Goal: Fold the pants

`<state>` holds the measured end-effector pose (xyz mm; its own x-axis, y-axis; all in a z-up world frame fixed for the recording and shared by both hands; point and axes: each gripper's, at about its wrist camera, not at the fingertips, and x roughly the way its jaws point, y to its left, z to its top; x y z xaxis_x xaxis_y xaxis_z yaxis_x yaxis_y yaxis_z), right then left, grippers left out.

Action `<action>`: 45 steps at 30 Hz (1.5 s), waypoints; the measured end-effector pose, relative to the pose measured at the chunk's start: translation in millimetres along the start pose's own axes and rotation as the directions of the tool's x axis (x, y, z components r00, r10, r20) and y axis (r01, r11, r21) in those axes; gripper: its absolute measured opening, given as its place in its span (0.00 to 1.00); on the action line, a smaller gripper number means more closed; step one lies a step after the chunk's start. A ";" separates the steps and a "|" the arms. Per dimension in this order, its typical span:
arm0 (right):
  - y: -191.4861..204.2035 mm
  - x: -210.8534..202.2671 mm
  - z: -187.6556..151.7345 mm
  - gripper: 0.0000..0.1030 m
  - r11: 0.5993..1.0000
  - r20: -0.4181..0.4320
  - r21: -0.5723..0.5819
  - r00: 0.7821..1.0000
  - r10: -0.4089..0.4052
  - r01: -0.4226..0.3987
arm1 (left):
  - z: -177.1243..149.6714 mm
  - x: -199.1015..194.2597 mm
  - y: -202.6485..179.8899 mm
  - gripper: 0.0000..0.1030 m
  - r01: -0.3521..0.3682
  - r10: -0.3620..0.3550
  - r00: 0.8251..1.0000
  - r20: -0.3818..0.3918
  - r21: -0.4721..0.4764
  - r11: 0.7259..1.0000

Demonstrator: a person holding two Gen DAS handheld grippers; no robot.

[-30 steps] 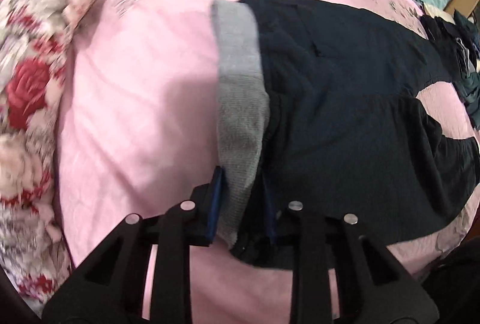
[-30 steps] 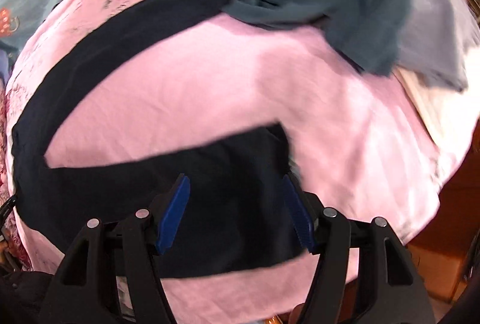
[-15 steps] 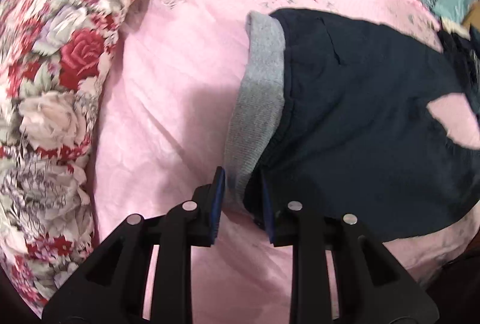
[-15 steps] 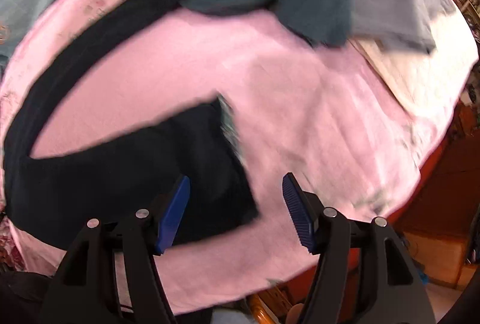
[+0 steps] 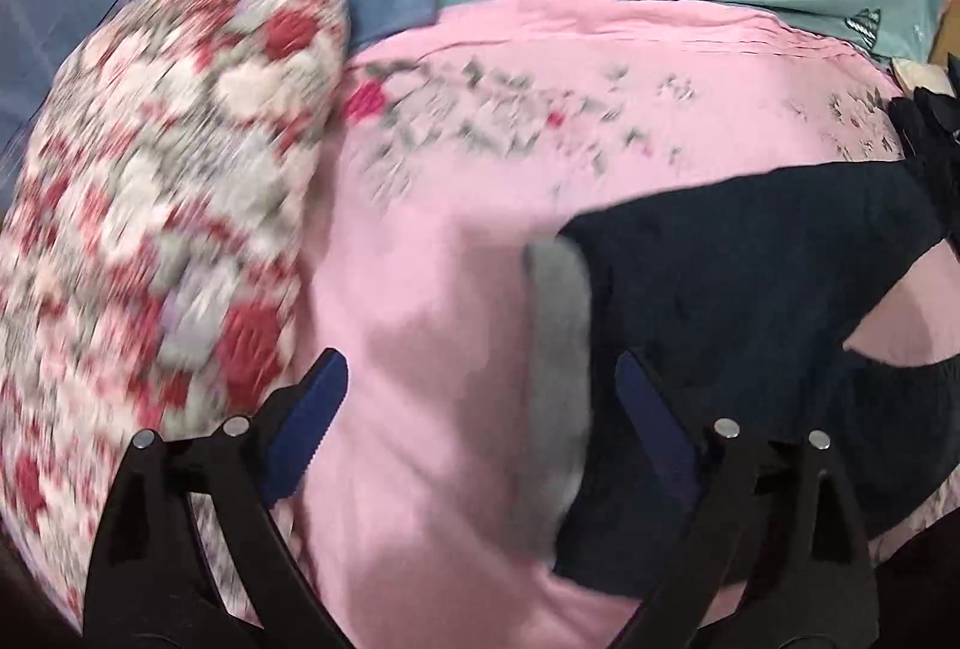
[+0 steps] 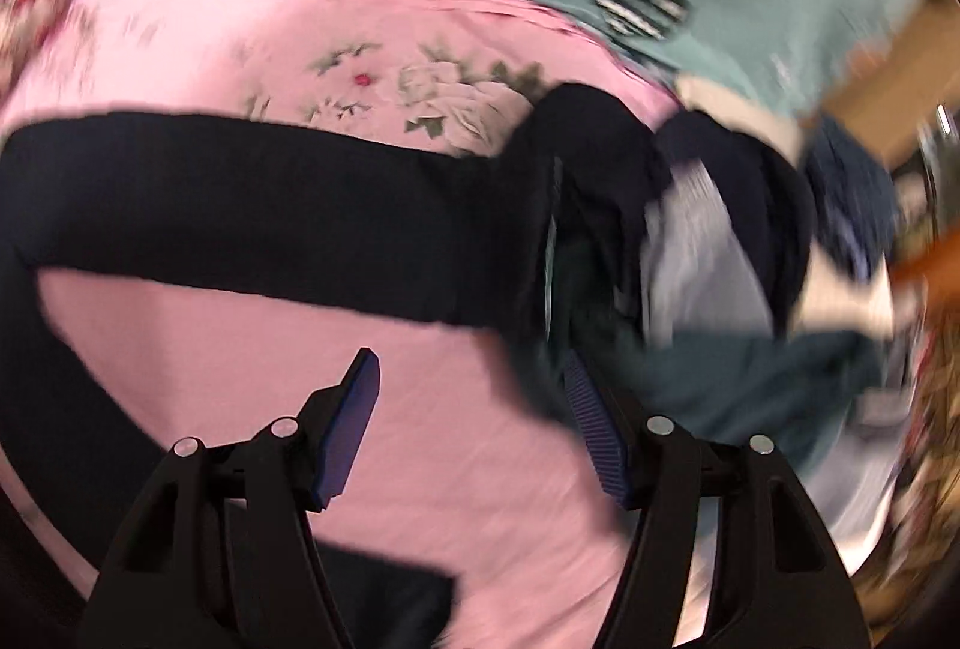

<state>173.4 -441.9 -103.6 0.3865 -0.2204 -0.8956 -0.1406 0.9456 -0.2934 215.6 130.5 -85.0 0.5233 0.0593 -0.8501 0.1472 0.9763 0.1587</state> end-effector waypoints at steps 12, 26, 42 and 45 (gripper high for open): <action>59.8 10.6 28.8 0.63 0.930 -0.088 -0.136 0.940 0.331 -0.340 | 47.4 96.6 -32.8 0.90 0.054 -0.050 0.997 -0.053 0.072 0.996; 154.6 50.5 134.7 0.63 0.808 -0.099 -0.415 0.904 0.417 -0.418 | 59.1 159.2 -52.9 0.64 0.258 -0.241 0.957 -0.164 0.093 0.962; 293.8 81.8 204.2 0.53 0.586 -0.177 -0.669 0.864 0.471 -0.457 | 58.9 142.7 -48.5 0.19 0.300 -0.292 0.952 -0.086 0.092 0.950; 294.5 77.6 209.1 0.07 0.572 -0.229 -0.642 0.840 0.492 -0.510 | 61.0 142.6 -47.8 0.18 0.308 -0.302 0.951 -0.071 0.082 0.948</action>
<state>352.6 -130.5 -189.6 0.0467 0.2256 -0.9731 -0.8630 0.4997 0.0744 334.4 79.6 -183.2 0.3936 -0.2242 -0.8915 0.3693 0.9267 -0.0701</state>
